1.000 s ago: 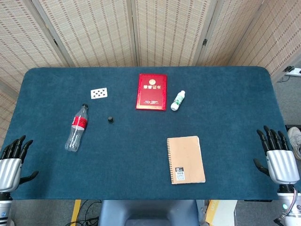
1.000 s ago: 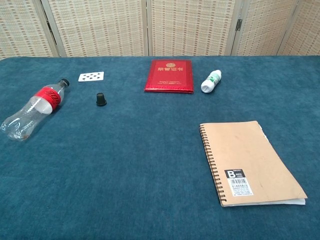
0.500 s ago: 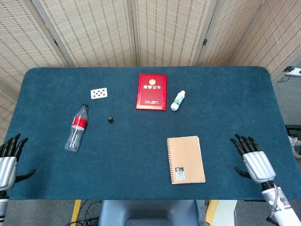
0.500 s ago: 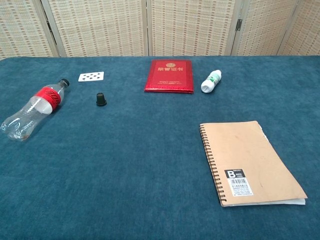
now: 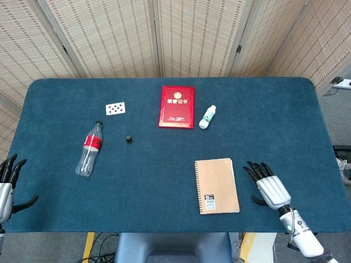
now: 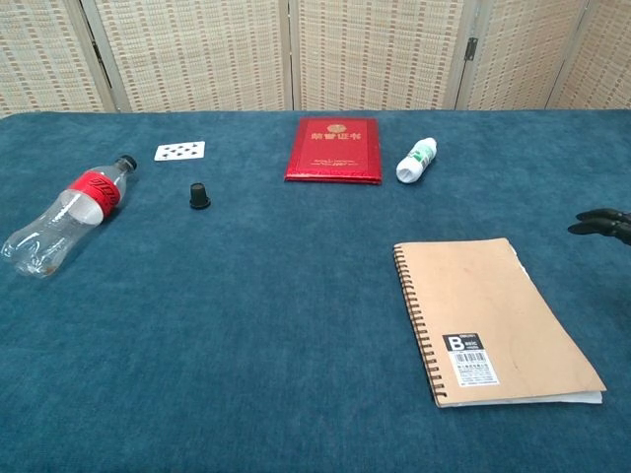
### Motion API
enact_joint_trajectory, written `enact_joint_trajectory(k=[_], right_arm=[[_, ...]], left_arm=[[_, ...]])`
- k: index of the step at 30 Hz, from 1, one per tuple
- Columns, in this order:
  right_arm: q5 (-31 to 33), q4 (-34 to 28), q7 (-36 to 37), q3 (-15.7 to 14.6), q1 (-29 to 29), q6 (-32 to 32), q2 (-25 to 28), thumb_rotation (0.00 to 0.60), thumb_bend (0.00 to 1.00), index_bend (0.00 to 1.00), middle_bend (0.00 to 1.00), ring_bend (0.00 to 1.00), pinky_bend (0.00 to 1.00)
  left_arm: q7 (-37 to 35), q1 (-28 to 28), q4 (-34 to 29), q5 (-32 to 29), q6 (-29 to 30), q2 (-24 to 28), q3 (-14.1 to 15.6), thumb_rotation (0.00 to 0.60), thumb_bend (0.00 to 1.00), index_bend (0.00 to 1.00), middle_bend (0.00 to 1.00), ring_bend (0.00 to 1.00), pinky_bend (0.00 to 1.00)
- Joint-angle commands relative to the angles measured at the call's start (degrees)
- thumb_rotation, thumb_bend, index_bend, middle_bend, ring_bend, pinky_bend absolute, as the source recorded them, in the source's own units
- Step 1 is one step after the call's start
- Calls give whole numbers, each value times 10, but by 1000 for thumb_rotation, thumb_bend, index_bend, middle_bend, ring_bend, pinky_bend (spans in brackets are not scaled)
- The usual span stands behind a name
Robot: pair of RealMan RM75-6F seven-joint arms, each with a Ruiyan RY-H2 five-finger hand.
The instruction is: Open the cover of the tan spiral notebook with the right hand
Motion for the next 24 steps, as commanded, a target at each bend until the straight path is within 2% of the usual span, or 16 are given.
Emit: enact_joint_trajectory(k=[1, 3, 8, 24], right_arm=[[-2, 13, 1, 3, 9, -1, -18, 600, 314, 0, 0, 0, 0], [-2, 19, 2, 4, 12, -1, -27, 600, 315, 0, 0, 0, 0], [-3, 31, 12, 3, 25, -10, -44, 600, 390, 0, 0, 0, 0], [3, 52, 9, -4, 33, -7, -65, 600, 383, 0, 0, 0, 0]], left_arm=[[-6, 0, 3, 5, 2, 0, 1, 600, 117, 128, 0, 69, 148], [-14, 0, 5, 6, 1, 2, 1, 600, 117, 128, 0, 69, 148], [-33, 4, 7, 16, 14, 5, 0, 600, 117, 117, 0, 69, 148], [-42, 6, 10, 13, 17, 8, -3, 600, 117, 115, 0, 69, 148]])
